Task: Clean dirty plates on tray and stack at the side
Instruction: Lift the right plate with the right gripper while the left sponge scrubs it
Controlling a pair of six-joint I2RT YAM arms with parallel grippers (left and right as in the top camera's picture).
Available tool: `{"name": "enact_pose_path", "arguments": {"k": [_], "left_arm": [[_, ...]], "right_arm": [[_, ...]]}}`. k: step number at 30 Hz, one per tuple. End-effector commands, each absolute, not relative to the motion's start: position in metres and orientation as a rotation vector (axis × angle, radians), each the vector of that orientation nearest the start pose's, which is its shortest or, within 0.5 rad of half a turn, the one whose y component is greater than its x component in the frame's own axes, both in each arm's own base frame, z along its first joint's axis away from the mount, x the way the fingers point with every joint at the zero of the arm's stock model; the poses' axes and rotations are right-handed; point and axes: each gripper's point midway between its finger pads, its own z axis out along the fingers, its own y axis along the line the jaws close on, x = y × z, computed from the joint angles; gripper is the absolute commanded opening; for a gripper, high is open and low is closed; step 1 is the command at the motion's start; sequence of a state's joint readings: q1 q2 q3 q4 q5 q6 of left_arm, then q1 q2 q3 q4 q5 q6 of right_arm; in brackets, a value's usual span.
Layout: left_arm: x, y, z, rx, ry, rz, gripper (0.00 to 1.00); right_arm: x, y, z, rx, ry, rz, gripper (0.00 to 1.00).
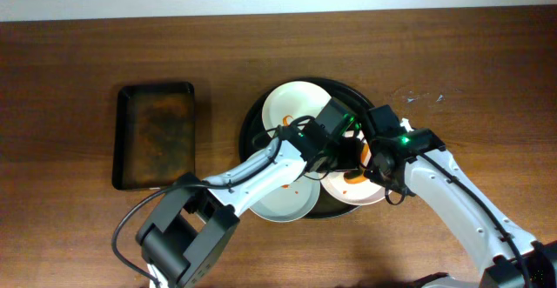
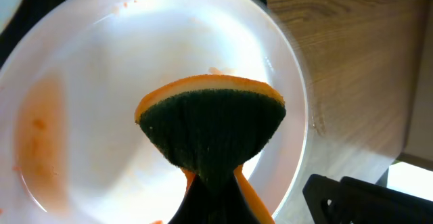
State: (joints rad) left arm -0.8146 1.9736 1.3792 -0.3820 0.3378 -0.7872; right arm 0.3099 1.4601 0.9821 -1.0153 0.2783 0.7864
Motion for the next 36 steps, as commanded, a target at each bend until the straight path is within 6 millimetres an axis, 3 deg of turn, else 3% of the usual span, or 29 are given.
{"name": "enact_pose_path", "arguments": {"k": [1, 2, 4, 6, 8, 11, 14, 16, 18, 20, 22, 27, 30, 32, 36], "left_arm": [[0.289, -0.394, 0.064, 0.177, 2.845, -0.864, 0.01], [0.288, -0.391, 0.061, 0.172, 2.853, -0.83, 0.01], [0.286, -0.391, 0.059, 0.177, 2.844, -0.788, 0.01], [0.286, -0.39, 0.057, 0.178, 2.833, -0.737, 0.01], [0.288, -0.388, 0.056, 0.171, 2.824, -0.713, 0.01], [0.289, -0.387, 0.055, 0.17, 2.818, -0.697, 0.01], [0.287, -0.386, 0.054, 0.171, 2.828, -0.689, 0.0], [0.287, -0.386, 0.055, 0.172, 2.825, -0.691, 0.0], [0.288, -0.386, 0.055, 0.171, 2.825, -0.691, 0.01], [0.287, -0.386, 0.055, 0.172, 2.826, -0.691, 0.0], [0.287, -0.387, 0.055, 0.172, 2.825, -0.692, 0.0], [0.29, -0.385, 0.054, 0.164, 2.82, -0.682, 0.01], [0.3, -0.378, 0.054, 0.133, 2.8, -0.641, 0.0], [0.311, -0.375, 0.056, 0.106, 2.767, -0.631, 0.01], [0.324, -0.39, 0.069, 0.108, 2.677, -0.712, 0.01]], "right_arm": [[0.263, 0.034, 0.083, 0.669, 2.823, -0.288, 0.43], [0.267, 0.033, 0.087, 0.677, 2.805, -0.284, 0.48], [0.281, 0.02, 0.099, 0.696, 2.781, -0.253, 0.49], [0.3, 0.015, 0.102, 0.647, 2.814, -0.008, 0.48], [0.305, -0.007, 0.103, 0.654, 2.818, 0.184, 0.47], [0.304, -0.024, 0.099, 0.515, 2.85, 0.248, 0.44], [0.301, -0.017, 0.067, 0.409, 2.97, 0.313, 0.44], [0.3, -0.013, 0.041, 0.422, 3.042, 0.361, 0.32], [0.299, -0.005, 0.025, 0.435, 3.081, 0.439, 0.31], [0.298, -0.004, 0.022, 0.438, 3.091, 0.454, 0.24], [0.293, -0.005, 0.022, 0.463, 3.11, 0.439, 0.04], [0.287, -0.008, 0.021, 0.858, 3.089, 0.393, 0.04], [0.29, -0.016, 0.033, 0.842, 3.044, 0.327, 0.04], [0.294, -0.019, 0.055, 0.807, 2.97, 0.301, 0.04], [0.293, -0.001, 0.056, 0.826, 2.98, 0.249, 0.04]]}}
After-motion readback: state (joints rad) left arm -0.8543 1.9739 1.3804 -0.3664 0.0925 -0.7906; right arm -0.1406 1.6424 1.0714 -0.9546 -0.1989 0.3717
